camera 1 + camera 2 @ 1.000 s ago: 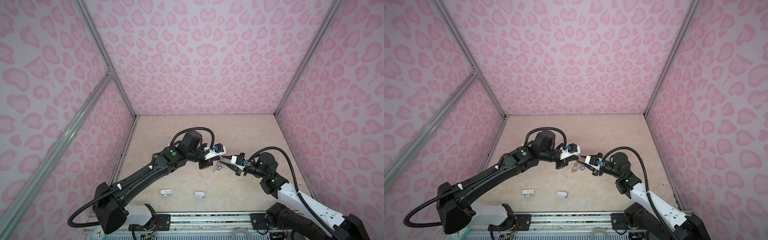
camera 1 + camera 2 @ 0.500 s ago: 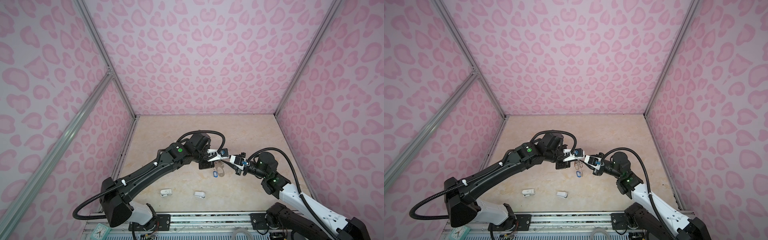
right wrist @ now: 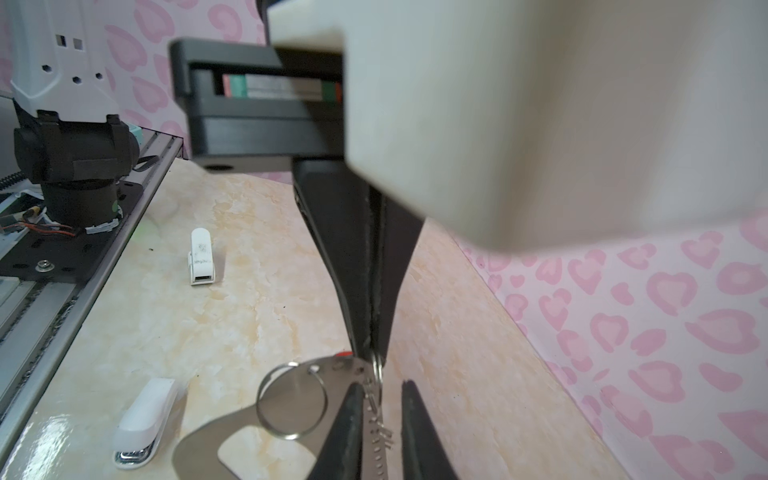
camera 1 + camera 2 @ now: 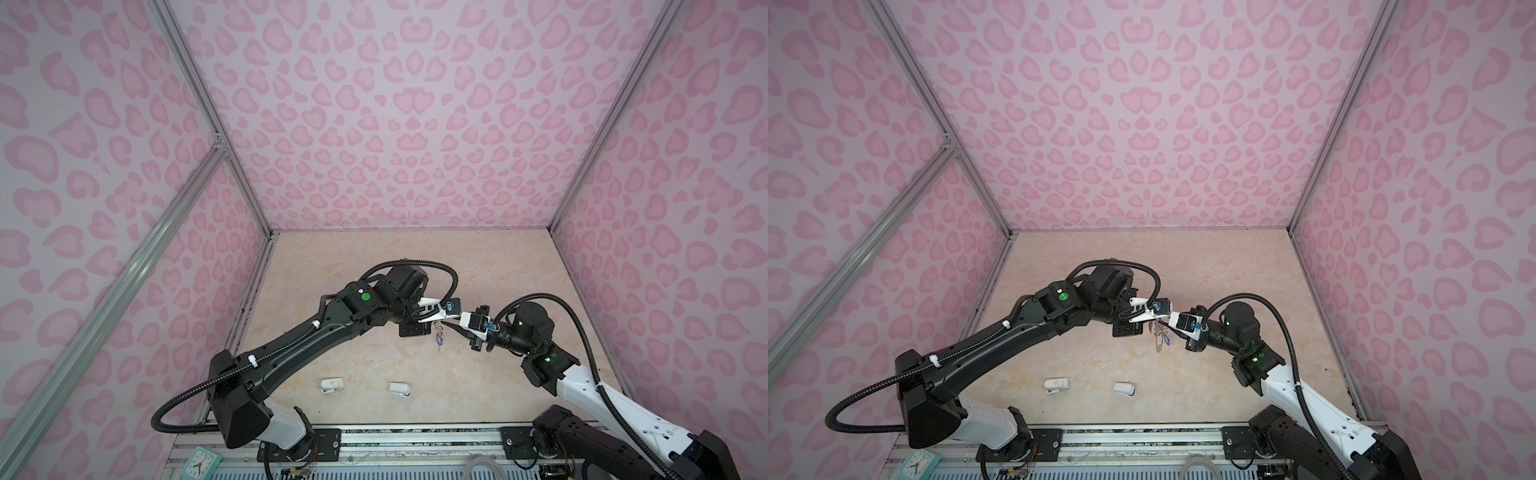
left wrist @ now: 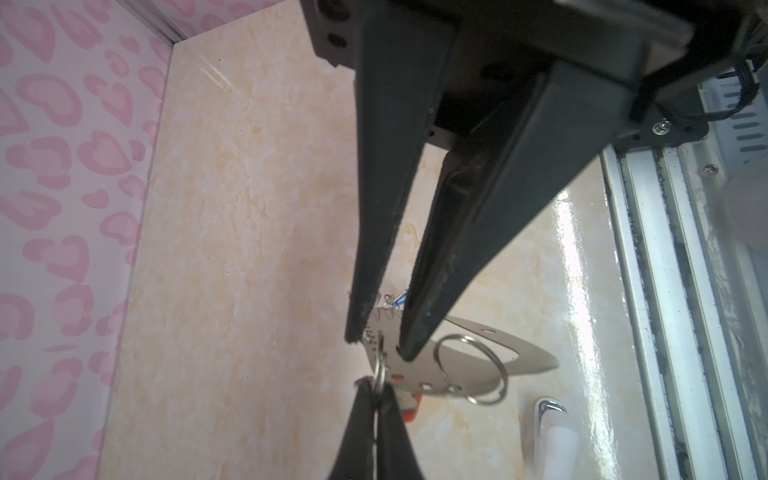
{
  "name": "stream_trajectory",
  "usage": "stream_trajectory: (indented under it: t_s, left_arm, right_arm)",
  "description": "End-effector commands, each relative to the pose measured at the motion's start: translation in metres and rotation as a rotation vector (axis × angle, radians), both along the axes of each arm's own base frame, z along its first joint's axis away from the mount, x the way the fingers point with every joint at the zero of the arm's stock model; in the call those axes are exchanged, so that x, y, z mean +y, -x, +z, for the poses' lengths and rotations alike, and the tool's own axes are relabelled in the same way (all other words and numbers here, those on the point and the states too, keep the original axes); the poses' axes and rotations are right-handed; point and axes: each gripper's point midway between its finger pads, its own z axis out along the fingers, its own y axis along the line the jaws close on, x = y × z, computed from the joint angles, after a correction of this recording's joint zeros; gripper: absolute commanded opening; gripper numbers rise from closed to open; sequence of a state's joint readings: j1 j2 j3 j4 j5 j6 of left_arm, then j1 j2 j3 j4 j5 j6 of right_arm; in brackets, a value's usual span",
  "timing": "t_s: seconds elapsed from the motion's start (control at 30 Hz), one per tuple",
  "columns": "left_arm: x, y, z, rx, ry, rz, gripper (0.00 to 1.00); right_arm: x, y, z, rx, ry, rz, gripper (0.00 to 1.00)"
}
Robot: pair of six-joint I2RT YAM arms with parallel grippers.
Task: Put the keys on the keyring
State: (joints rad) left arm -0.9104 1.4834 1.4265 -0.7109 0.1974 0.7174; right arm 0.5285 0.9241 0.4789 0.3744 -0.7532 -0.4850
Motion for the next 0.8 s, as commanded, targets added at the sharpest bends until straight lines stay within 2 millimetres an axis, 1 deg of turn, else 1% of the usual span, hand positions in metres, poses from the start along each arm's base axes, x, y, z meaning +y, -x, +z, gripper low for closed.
stream_trajectory:
  t_s: [0.0, 0.17, 0.4, 0.57, 0.77]
  left_arm:
    - [-0.008, 0.003, 0.005, -0.019, 0.013, -0.044, 0.03]
    - [-0.011, 0.006, 0.011, -0.023, 0.036, -0.059, 0.03]
    - [-0.015, 0.011, 0.018, -0.016, 0.081, -0.078, 0.03]
    - [-0.009, 0.008, 0.012, -0.022, 0.061, -0.053, 0.03]
    - [-0.004, 0.005, 0.009, -0.032, 0.046, -0.033, 0.03]
  right_arm:
    - [0.001, -0.001, 0.003, 0.0, -0.014, -0.001, 0.18]
    - [0.002, -0.003, -0.003, 0.015, 0.003, -0.005, 0.16]
    - [0.001, -0.007, -0.004, 0.027, 0.0, -0.023, 0.13]
    - [-0.005, -0.011, -0.001, 0.038, -0.042, -0.074, 0.18]
    - [-0.01, -0.006, -0.003, 0.061, -0.065, -0.081, 0.2]
